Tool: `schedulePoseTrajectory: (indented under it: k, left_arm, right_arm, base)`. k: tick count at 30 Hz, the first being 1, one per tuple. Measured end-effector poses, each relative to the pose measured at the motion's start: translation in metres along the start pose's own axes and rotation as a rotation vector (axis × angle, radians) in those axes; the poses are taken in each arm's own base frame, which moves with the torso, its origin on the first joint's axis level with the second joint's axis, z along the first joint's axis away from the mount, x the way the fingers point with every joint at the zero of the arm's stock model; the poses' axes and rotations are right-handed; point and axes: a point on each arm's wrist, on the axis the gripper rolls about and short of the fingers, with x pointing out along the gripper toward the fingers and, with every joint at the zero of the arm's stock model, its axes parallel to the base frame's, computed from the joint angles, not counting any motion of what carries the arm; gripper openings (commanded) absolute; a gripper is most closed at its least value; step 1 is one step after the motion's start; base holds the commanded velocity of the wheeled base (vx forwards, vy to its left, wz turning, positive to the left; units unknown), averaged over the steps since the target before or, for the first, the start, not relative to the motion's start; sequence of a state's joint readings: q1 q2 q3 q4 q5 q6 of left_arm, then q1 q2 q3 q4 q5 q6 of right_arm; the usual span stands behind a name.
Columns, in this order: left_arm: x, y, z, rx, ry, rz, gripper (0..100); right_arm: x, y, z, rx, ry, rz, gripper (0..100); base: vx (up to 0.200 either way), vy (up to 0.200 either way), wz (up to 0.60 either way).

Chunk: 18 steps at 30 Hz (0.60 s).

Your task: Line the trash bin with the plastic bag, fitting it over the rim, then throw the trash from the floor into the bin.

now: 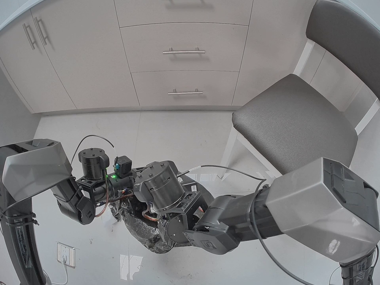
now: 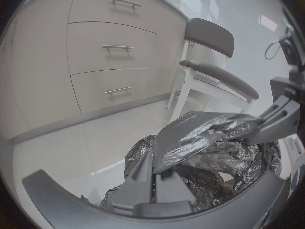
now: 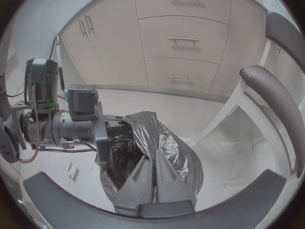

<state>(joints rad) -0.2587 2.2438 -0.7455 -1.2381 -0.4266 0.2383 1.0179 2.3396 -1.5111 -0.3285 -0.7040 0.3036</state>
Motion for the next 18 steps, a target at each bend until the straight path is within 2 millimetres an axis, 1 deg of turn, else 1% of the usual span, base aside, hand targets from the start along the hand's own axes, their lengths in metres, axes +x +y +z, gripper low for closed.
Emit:
schedulePoseTrajectory:
  k: [3, 4, 13, 18]
  left_arm:
    - [0.000, 0.000, 0.000, -0.027, -0.004, 0.000, 0]
    - [0.000, 0.000, 0.001, -0.027, -0.005, -0.001, 0]
    - [0.001, -0.004, 0.001, -0.030, -0.003, -0.009, 0]
    - [0.000, -0.005, 0.001, -0.031, -0.001, -0.013, 0]
  right_arm:
    - [0.002, -0.001, -0.001, -0.005, 0.000, -0.004, 0]
    - [0.003, -0.001, -0.001, -0.007, 0.001, -0.005, 100]
    - [0.005, -0.003, -0.005, -0.017, 0.002, -0.030, 100]
    - [0.004, -0.004, -0.011, -0.033, 0.016, -0.039, 100]
  base:
    - [0.000, 0.000, 0.00]
    - [0.000, 0.000, 0.00]
    - [0.000, 0.000, 0.00]
    - [0.000, 0.000, 0.00]
